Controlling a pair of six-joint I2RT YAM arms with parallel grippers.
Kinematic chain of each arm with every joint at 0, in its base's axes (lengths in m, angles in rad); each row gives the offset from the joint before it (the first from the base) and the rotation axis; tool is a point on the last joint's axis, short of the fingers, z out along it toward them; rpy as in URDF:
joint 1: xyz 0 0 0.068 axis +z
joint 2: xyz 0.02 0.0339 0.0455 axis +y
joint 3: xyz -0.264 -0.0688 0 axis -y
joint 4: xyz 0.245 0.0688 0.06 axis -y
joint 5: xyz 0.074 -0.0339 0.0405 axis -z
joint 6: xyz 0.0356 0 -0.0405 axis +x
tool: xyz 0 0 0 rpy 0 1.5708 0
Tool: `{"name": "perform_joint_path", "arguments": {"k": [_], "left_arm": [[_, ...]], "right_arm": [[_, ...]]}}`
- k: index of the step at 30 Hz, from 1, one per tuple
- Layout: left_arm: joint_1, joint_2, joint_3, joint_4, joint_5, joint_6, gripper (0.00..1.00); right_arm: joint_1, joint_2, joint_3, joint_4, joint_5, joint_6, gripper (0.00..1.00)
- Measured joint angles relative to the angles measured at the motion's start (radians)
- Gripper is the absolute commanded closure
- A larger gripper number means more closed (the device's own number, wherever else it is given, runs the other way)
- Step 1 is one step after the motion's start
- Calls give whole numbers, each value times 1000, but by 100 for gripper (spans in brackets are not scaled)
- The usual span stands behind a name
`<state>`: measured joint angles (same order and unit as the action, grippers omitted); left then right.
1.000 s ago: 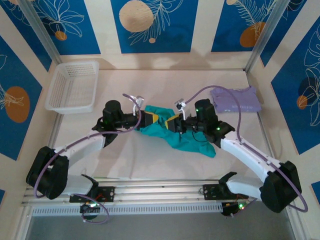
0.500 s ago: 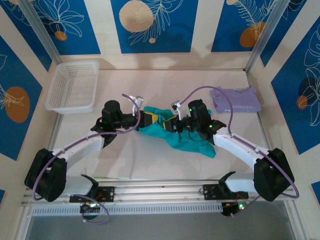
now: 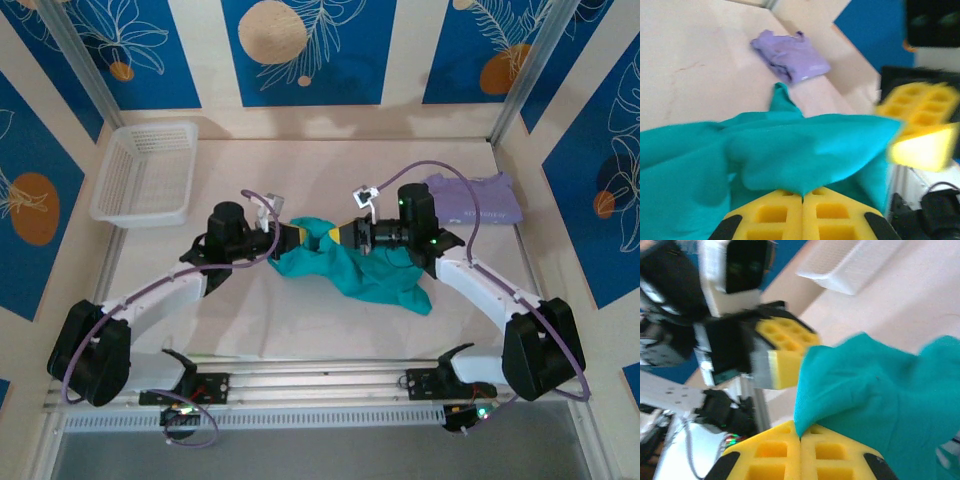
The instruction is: Fold the inside-out t-shirt
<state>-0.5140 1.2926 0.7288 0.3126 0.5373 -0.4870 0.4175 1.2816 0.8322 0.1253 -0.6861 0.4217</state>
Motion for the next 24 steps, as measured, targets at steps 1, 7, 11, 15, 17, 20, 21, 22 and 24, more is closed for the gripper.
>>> {"name": "perform_joint_path", "arguments": {"k": [1, 7, 11, 15, 17, 20, 21, 22, 24], "left_arm": [[0, 0, 0, -14, -20, 4, 100], [0, -41, 2, -89, -103, 69, 73], [-8, -127, -7, -157, -178, 125, 62], [-47, -236, -28, -181, -205, 178, 62], [-80, -253, -28, -179, -194, 204, 62], [-121, -224, -22, -194, -190, 229, 61], [-127, -206, -16, -203, -198, 233, 60], [-133, -185, -9, -217, -211, 236, 60], [-135, -150, 3, -242, -245, 241, 59]], "right_arm": [[0, 0, 0, 21, -35, 21, 100], [-9, 36, 0, 116, -131, 122, 100], [-23, 63, 0, 149, -150, 166, 100], [-33, 66, 0, 161, -152, 192, 100], [-34, 67, 0, 166, -152, 200, 100], [-36, 72, 0, 172, -153, 209, 100], [-37, 73, 0, 173, -153, 211, 100], [-37, 74, 0, 174, -152, 211, 100], [-39, 74, 0, 174, -152, 211, 100]]}}
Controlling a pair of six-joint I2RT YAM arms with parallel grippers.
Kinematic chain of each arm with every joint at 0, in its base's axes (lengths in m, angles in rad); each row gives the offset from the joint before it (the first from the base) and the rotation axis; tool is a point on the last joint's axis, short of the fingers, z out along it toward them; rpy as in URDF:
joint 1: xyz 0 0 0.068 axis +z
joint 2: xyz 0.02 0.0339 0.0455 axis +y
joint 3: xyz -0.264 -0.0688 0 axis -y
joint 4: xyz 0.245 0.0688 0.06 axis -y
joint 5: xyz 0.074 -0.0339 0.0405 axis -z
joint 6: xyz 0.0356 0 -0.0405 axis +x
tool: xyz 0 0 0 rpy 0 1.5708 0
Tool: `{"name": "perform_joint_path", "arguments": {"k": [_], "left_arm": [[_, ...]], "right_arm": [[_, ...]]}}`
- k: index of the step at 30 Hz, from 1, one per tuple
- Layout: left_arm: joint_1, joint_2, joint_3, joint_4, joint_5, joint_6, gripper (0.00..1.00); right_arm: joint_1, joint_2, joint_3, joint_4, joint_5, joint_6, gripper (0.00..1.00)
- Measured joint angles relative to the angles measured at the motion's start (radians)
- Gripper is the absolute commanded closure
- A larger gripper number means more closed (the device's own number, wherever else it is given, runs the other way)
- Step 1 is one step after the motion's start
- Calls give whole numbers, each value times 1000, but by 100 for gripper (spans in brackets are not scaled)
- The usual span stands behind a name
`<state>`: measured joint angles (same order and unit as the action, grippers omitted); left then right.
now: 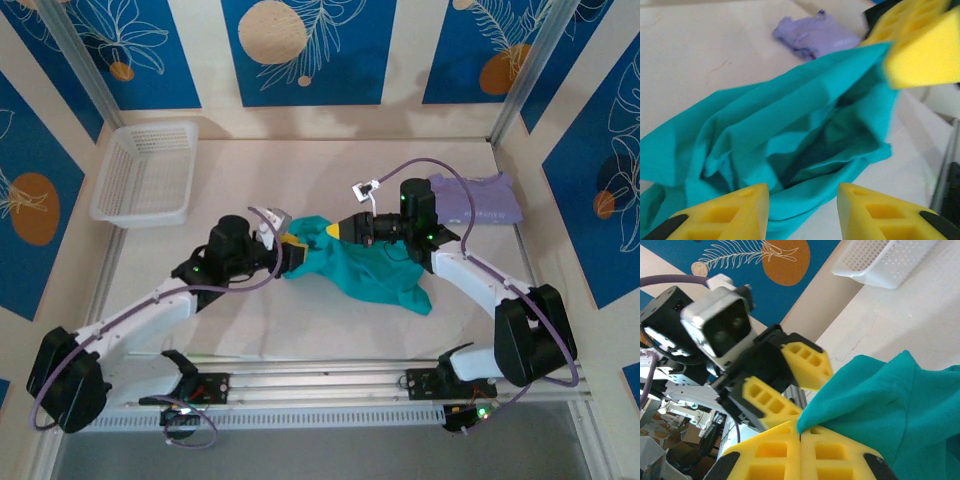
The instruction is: Fold the inside-out t-shirt
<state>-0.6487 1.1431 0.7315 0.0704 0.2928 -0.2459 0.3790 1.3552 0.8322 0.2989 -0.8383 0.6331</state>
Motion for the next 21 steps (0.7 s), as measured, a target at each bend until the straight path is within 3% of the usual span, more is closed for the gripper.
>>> {"name": "perform_joint_path", "arguments": {"k": [6, 8, 10, 12, 16, 21], "left_arm": [[0, 103, 50, -6, -37, 10, 58], [0, 143, 72, 4, -35, 8, 71], [0, 183, 95, 17, -27, 7, 91], [0, 220, 117, 24, 0, -5, 100], [27, 232, 126, 59, 148, -57, 100], [92, 189, 22, 343, 414, -272, 100]], "right_arm": [[-1, 0, 0, 0, 0, 0, 100], [-1, 0, 0, 0, -1, 0, 100], [-2, 0, 0, 0, -3, -5, 100], [-7, -1, -1, -6, -5, -26, 100], [-60, -18, -2, -60, -1, -84, 100], [-118, -34, -2, -137, 31, -148, 97]]}}
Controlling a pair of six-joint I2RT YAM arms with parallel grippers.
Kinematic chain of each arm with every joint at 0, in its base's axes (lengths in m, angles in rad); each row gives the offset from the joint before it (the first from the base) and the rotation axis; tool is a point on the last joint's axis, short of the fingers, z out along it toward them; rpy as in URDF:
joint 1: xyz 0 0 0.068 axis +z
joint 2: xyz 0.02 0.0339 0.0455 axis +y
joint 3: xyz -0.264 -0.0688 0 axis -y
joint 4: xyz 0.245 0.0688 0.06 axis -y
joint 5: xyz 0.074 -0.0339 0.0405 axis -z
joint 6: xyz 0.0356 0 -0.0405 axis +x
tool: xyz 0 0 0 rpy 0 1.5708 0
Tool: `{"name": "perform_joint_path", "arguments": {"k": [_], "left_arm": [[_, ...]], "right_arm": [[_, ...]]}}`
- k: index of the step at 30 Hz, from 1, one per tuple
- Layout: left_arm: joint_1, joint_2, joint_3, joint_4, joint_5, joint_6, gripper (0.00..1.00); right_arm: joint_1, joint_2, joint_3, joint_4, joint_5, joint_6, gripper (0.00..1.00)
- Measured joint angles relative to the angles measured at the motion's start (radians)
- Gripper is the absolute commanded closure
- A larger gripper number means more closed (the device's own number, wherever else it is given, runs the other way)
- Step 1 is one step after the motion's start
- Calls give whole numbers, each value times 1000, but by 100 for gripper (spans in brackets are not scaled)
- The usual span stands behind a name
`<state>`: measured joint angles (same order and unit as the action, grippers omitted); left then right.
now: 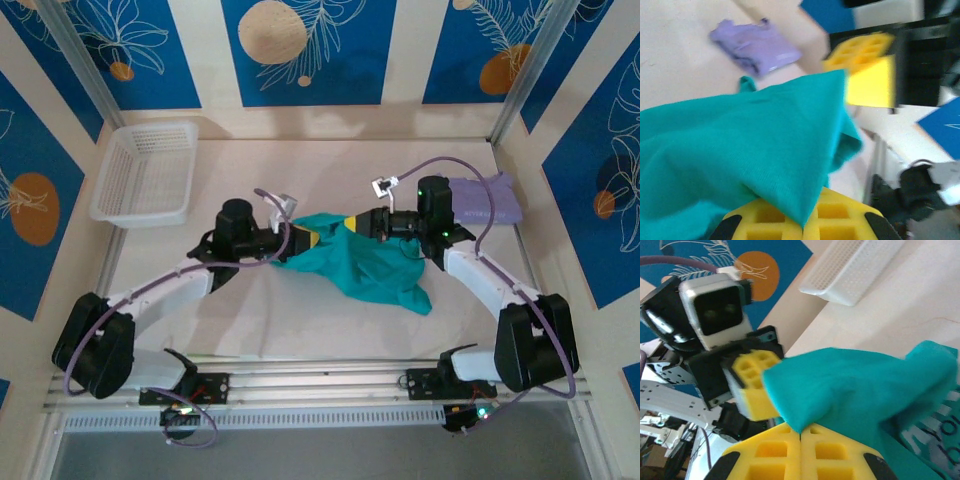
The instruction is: Fold the inside-out t-shirt
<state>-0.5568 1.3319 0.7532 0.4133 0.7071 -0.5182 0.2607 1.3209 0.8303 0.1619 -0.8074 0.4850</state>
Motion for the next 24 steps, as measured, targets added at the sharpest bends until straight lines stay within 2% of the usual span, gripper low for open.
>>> {"name": "perform_joint_path", "arguments": {"k": [4, 8, 12, 18, 24], "left_arm": [[8, 1, -63, 209, 127, -168, 100], [10, 1, -70, 289, 174, -231, 100], [10, -5, -70, 254, 170, -217, 100], [10, -48, -70, 140, 119, -150, 100], [10, -54, -69, 86, 92, -120, 100]], "right_arm": [[-1, 27, 0, -13, -3, 0, 89], [1, 31, 0, -37, 1, -11, 77], [-3, 5, -10, -93, 35, -37, 67], [6, -150, -61, -166, 113, -68, 56], [119, -210, -63, -193, 222, -94, 53]]}}
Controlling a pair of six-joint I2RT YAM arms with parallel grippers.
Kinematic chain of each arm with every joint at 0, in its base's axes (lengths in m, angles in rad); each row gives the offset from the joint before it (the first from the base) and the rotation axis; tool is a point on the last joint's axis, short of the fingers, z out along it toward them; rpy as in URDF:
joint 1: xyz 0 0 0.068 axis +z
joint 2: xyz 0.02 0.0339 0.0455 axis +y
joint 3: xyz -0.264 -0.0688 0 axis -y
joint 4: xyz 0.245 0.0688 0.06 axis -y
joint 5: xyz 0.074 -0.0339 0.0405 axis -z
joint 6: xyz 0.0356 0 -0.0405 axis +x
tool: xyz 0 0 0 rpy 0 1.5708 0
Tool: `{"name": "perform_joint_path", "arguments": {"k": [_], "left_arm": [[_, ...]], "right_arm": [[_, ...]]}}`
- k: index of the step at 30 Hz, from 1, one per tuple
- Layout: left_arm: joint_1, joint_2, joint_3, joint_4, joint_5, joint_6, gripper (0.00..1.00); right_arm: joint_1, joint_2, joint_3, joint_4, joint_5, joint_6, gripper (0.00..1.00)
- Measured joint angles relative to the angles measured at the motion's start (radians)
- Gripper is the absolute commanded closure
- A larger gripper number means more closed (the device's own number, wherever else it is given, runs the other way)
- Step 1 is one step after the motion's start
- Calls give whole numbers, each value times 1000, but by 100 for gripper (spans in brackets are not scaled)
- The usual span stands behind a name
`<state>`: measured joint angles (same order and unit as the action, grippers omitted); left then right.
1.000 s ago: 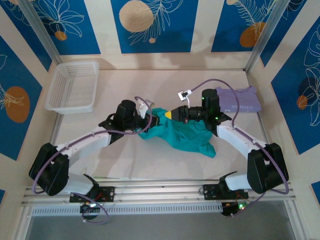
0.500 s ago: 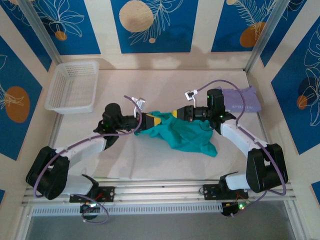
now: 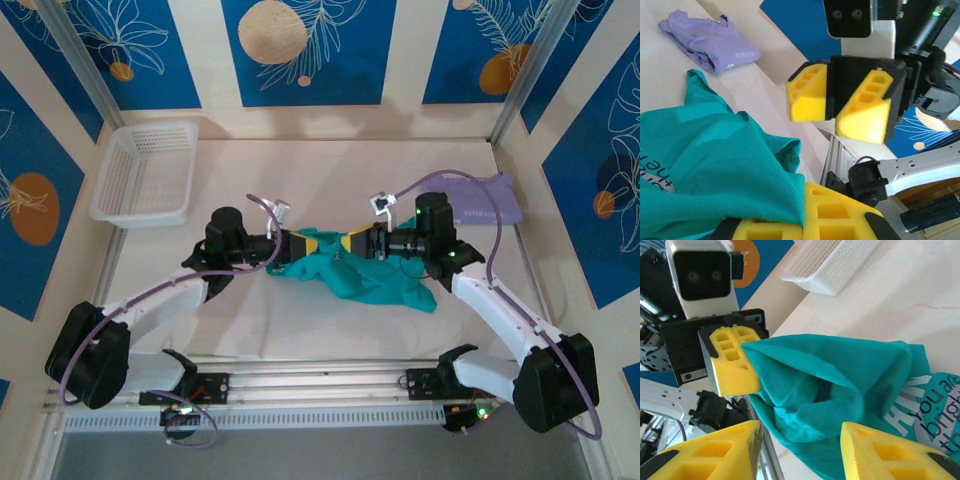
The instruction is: Fold the inside-out t-shirt
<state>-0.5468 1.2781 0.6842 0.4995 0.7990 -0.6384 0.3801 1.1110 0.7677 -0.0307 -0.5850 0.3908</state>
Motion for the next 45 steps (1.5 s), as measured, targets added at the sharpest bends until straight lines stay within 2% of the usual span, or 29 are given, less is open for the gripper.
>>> {"name": "perform_joint_path", "arguments": {"k": [6, 9, 11, 14, 16, 22, 29, 32, 36, 39, 41, 45], "left_arm": [[0, 0, 1, -15, -5, 13, 100], [0, 0, 1, -15, -8, 16, 100], [0, 0, 1, -15, -7, 19, 100], [0, 0, 1, -16, -8, 21, 100], [0, 0, 1, -19, -8, 21, 100], [8, -2, 1, -29, -26, 19, 100], [55, -12, -5, 4, -26, -11, 100], [56, -13, -10, 10, -26, -14, 100], [56, -19, -21, 42, -22, -26, 100], [56, -33, -35, 79, -14, -43, 100], [56, -42, -39, 94, -11, -48, 100], [56, -50, -40, 106, -7, -51, 100]], "right_arm": [[82, 46, 16, -34, 108, -23, 54], [104, 67, 30, -41, 144, -32, 62], [112, 70, 34, -42, 159, -36, 71], [117, 70, 38, -43, 175, -42, 93], [117, 70, 40, -46, 184, -43, 100], [92, 21, 46, -87, 184, -82, 100], [5, -128, -3, -6, 37, -93, 100], [5, -127, -37, 39, -23, -94, 100], [12, -86, -50, 43, -28, -105, 100], [23, -37, -35, 2, 40, -115, 89], [27, 3, -14, -44, 105, -118, 78], [39, 20, 15, -123, 202, -132, 68]]}}
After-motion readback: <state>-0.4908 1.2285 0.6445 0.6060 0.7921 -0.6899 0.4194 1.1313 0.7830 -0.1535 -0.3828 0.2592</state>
